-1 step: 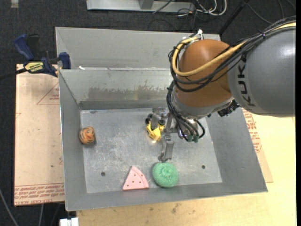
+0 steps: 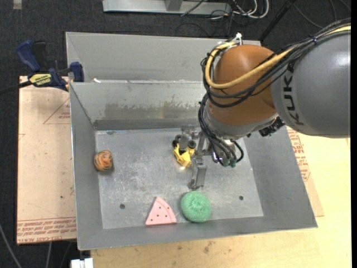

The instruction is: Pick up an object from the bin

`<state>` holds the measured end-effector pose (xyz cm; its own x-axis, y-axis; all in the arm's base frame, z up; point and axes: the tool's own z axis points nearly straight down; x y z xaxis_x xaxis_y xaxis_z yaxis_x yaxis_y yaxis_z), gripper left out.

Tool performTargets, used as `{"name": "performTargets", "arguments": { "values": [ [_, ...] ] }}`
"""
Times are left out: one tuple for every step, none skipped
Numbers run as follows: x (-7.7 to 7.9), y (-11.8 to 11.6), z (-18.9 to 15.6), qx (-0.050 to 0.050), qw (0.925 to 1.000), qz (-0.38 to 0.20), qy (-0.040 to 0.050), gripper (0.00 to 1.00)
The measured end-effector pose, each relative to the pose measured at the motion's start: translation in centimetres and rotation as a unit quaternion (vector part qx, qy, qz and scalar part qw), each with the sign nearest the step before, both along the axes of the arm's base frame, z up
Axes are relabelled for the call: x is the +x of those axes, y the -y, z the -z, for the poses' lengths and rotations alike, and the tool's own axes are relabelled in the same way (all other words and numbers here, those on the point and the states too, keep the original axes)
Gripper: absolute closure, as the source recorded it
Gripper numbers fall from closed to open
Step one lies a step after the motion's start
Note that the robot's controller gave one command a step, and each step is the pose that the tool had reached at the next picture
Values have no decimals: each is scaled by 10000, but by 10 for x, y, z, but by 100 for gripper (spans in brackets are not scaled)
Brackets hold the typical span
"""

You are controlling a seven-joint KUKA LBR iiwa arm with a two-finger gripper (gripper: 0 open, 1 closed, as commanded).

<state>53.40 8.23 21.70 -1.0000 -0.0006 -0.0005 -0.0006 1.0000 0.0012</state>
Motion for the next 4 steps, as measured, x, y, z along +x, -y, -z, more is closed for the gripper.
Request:
{"name": "performTargets", "arguments": {
  "values": [
    [3, 17, 50, 3, 9996, -275, 37, 0],
    [5, 41, 112, 1, 9998, -184, 24, 0],
    [-10, 55, 139, 10, 9975, -708, 16, 0],
    [-29, 64, 142, 4, 9911, -1331, 56, 0]
  ]
}}
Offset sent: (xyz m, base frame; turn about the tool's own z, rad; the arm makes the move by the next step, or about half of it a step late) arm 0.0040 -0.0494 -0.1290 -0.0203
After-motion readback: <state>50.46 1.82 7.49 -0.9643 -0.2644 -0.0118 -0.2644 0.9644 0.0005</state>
